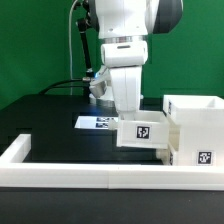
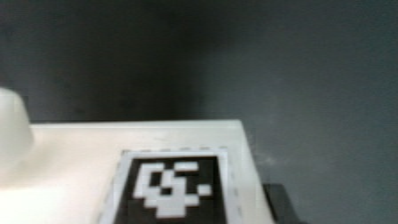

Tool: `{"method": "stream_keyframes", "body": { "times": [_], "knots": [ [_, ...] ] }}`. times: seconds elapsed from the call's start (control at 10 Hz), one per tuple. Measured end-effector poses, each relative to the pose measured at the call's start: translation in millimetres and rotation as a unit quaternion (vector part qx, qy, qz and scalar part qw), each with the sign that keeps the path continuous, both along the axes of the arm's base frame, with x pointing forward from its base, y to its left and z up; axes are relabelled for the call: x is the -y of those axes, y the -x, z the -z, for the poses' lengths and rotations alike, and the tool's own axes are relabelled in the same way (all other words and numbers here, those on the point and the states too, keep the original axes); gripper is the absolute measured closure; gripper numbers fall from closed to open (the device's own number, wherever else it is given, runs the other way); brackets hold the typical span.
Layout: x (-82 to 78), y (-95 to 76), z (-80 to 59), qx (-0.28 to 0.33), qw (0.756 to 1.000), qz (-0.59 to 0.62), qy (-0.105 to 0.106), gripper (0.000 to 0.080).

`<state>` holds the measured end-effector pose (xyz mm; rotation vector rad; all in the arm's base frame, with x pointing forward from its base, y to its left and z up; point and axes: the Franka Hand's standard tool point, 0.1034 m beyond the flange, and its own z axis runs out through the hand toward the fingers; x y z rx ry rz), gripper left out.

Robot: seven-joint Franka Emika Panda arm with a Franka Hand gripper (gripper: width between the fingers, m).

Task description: Assemble drawer

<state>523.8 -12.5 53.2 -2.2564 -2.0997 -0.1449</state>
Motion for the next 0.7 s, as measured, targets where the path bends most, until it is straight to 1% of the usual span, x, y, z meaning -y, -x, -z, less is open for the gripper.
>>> {"method": "stream_keyframes", "body": {
  "times": [0.1, 0.4, 0.6, 0.7],
  "knots": [
    [-0.1, -2.6, -1.2, -0.002, 1.000, -0.002, 0.001, 0.0758],
    [0.9, 0.8, -0.1, -0.017, 1.000, -0.002, 0.001, 0.0758],
    [5.8, 2.4, 0.7, -0.018, 1.000, -0.006, 0.001, 0.0758],
    [6.1, 0.5, -0.8, -0.020, 1.000, -0.006, 0.001, 0.0758]
  ]
}}
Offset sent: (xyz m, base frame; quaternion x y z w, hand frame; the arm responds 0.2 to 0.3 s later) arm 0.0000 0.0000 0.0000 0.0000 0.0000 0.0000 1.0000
